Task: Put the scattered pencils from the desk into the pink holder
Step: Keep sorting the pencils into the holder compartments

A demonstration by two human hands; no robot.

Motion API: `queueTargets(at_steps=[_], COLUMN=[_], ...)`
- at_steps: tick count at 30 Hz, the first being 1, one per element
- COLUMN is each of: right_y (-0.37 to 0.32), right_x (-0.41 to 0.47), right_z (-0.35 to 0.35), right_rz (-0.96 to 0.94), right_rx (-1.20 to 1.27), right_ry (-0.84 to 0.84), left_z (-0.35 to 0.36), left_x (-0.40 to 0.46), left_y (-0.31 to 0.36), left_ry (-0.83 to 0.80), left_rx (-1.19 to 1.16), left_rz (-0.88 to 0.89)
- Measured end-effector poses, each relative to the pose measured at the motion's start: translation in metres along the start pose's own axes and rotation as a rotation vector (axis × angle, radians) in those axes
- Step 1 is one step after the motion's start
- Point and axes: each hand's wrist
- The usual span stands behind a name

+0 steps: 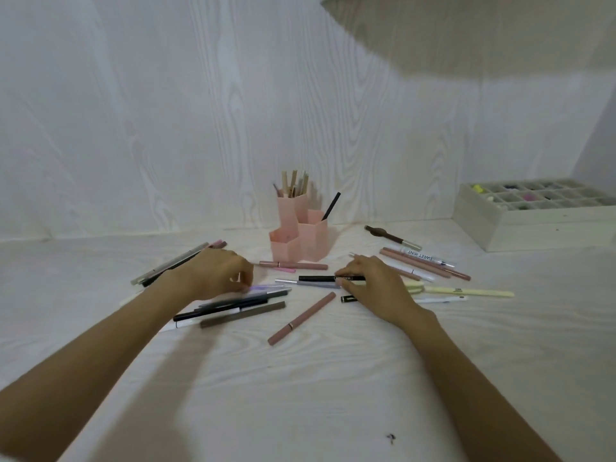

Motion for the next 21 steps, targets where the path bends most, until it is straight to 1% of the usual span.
queueTargets(at_steps=[2,4,5,7,8,9,10,11,13,15,16,18,19,21], right_y=[0.001,0.002,0.001,0.001,0.001,0.001,0.002,0.002,0.003,0.003,0.004,0.006,0.006,0.007], right_x=[-0.001,0.000,0.000,0.001,0.001,0.001,0.001,0.002,0.001,0.001,0.001,0.001,0.001,0.002], right_z=[0.000,0.001,0.001,0.002,0.001,0.002,0.002,0.002,0.003,0.004,0.004,0.004,0.004,0.004], right_rz=[0.003,0.001,0.002,0.005,0.008,0.010,0.011,0.012,0.014,0.017,0.020,0.020,0.017,0.012], right_rx=[0.019,0.020,0.020,0.027,0.028,0.029,0.032,0.038,0.054,0.065,0.069,0.071,0.074,0.074], right_ry=[0.016,0.029,0.035,0.042,0.042,0.039,0.035,0.033,0.032,0.032,0.032,0.028,0.027,0.033], left_z=[-0.002,-0.013,-0.022,-0.048,-0.064,-0.079,-0.094,-0.106,-0.118,-0.113,-0.106,-0.087,-0.079,-0.068], left_x=[-0.007,-0.014,-0.017,-0.017,-0.013,-0.007,0.001,0.010,0.031,0.053,0.063,0.077,0.080,0.085], left_y=[-0.004,-0.011,-0.014,-0.016,-0.014,-0.011,-0.005,0.002,0.023,0.046,0.056,0.070,0.074,0.080], left_ry=[0.046,0.155,0.266,0.587,0.757,0.890,0.974,1.013,0.987,0.850,0.768,0.642,0.612,0.573], left_rx=[-0.035,-0.174,-0.295,-0.599,-0.749,-0.876,-0.969,-1.021,-1.081,-1.140,-1.102,-0.883,-0.806,-0.745], left_rz=[-0.058,-0.175,-0.237,-0.321,-0.310,-0.269,-0.217,-0.178,-0.159,-0.209,-0.261,-0.375,-0.414,-0.450])
Point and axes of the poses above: each hand's wrist, its own x-axis towards the middle knuckle, its own z-axis out of the palm, y = z × x, and after that the axes turned 6 degrees about -z, right-handed
